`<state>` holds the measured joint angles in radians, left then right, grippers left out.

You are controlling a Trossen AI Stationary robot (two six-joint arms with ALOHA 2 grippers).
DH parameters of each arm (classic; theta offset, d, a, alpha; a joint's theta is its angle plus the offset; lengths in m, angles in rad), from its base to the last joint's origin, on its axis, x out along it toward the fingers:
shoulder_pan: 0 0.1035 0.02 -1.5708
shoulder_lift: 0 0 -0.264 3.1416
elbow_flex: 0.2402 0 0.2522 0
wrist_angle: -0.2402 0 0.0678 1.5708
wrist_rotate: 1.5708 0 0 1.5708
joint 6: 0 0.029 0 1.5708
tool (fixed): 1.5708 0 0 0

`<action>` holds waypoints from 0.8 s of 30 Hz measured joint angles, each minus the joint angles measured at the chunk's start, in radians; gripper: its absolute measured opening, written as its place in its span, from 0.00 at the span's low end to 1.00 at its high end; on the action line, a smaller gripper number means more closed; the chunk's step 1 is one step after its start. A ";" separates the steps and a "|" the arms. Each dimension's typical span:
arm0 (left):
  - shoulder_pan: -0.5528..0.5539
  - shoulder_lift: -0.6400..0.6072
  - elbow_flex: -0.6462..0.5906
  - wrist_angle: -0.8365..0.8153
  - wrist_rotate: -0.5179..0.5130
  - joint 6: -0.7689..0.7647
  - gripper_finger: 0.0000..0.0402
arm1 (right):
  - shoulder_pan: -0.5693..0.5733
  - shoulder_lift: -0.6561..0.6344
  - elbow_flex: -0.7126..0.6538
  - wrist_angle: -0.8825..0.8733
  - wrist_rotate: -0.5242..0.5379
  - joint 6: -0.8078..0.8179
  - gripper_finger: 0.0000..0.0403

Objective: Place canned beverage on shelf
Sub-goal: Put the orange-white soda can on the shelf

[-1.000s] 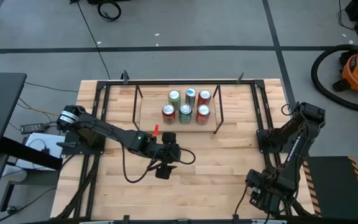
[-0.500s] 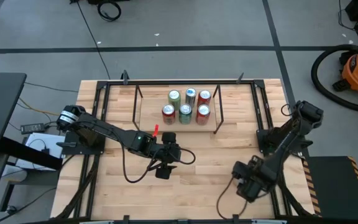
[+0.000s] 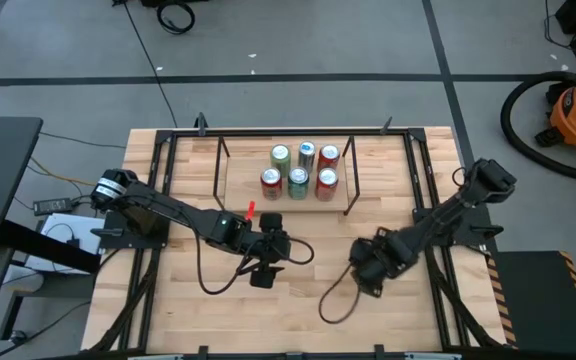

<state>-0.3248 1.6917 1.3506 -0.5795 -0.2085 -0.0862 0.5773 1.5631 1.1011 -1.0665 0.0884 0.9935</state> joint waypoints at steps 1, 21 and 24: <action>0.000 0.000 0.000 0.000 0.000 -0.008 0.89 | -0.026 0.000 0.000 0.012 0.001 -0.035 0.86; -0.054 0.000 0.000 -0.035 -0.134 -0.314 0.89 | -0.433 0.001 -0.002 0.193 0.029 -0.254 0.86; -0.072 0.000 0.000 -0.015 -0.164 -0.322 0.89 | -0.434 0.002 -0.002 0.233 0.059 -0.284 0.86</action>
<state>-0.3967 1.6913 1.3506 -0.5947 -0.3729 -0.4086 0.1433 1.5654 1.0996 -0.8339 0.1470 0.7098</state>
